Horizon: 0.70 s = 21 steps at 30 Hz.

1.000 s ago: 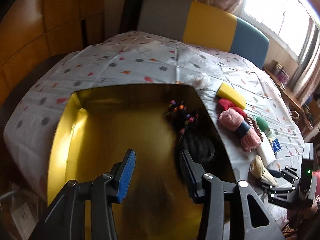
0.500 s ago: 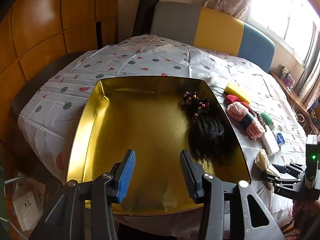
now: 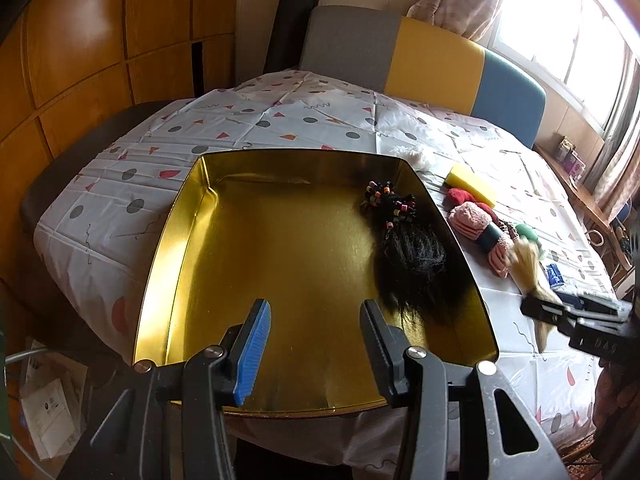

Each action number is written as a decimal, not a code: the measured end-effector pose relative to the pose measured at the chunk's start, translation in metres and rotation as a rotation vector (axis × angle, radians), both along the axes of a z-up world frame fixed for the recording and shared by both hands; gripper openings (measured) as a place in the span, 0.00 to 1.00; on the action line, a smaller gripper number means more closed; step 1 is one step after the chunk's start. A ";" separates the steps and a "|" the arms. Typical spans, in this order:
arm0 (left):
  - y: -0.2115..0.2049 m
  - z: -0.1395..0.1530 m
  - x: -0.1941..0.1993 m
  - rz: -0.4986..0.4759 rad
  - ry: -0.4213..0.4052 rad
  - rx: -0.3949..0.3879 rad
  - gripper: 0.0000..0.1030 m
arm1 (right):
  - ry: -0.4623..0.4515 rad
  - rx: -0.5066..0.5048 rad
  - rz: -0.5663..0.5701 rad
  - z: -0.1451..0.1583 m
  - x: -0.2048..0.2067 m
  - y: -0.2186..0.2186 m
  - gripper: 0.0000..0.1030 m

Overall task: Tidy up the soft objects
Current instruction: 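Carry the cream mesh scrubber with the right tool and release it in the tray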

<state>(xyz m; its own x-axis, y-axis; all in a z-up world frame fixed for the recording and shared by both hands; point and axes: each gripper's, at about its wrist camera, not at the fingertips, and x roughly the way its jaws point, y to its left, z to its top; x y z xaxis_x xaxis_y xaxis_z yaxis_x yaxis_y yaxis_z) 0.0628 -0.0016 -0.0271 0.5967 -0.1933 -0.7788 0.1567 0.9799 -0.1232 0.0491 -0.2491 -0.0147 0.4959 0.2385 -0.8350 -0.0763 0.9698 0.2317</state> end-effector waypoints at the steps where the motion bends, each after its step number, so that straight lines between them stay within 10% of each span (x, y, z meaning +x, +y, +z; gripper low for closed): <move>1: 0.000 0.000 0.000 0.000 -0.001 0.000 0.45 | -0.007 0.009 0.014 0.004 0.005 0.009 0.47; 21: 0.019 -0.004 0.006 0.046 0.012 -0.008 0.45 | 0.048 -0.026 0.092 -0.012 0.121 0.133 0.49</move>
